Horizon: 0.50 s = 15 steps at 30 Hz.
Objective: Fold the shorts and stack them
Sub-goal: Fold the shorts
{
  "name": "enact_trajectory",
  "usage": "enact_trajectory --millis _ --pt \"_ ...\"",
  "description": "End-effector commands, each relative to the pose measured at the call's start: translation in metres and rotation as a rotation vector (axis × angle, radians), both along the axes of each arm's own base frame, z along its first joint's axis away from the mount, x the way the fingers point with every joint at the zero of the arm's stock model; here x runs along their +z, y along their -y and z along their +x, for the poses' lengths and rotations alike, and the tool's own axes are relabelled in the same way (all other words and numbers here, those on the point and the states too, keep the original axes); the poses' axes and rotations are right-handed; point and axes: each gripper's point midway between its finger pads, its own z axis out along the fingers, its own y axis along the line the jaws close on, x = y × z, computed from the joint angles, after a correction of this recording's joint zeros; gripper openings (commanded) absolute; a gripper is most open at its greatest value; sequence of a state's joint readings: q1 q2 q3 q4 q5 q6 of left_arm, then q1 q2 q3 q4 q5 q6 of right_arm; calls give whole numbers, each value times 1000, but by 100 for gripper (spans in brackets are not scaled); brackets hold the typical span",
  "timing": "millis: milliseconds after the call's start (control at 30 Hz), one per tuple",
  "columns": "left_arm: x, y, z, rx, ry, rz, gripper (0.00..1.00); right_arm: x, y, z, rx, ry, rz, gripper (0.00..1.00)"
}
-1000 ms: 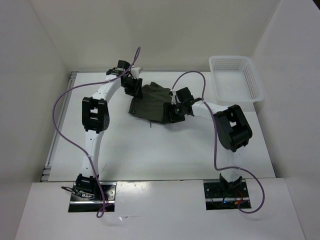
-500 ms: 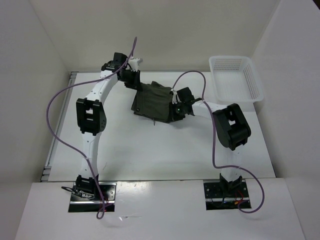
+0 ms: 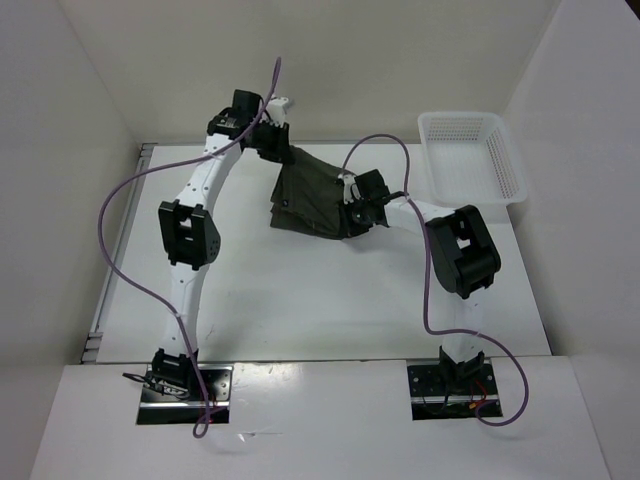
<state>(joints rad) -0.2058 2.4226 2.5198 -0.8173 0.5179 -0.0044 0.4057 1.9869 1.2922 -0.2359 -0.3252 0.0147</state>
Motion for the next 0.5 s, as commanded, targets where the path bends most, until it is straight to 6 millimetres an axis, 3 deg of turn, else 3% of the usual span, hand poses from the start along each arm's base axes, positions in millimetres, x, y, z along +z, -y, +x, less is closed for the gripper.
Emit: enact_trajectory --millis 0,100,133,233,267,300,367,400,467 --pt "-49 -25 20 81 -39 73 18 2 7 8 16 26 -42 6" --pt "-73 -32 24 115 -68 119 23 -1 9 9 18 25 -57 11" --pt "-85 -35 25 124 -85 135 29 2 7 12 18 33 -53 13" --pt "-97 -43 34 162 -75 176 39 1 9 10 25 28 -61 21" --pt "-97 -48 35 171 -76 176 46 4 8 13 32 41 -61 26" --pt "-102 -50 38 180 -75 186 49 7 9 12 43 47 -68 38" --pt "-98 -50 40 181 -65 184 56 6 7 7 85 46 -65 50" --pt "-98 -50 40 181 -65 184 65 11 8 7 93 54 -69 59" --pt "-93 -55 41 191 -57 181 75 13 9 2 116 56 -73 65"
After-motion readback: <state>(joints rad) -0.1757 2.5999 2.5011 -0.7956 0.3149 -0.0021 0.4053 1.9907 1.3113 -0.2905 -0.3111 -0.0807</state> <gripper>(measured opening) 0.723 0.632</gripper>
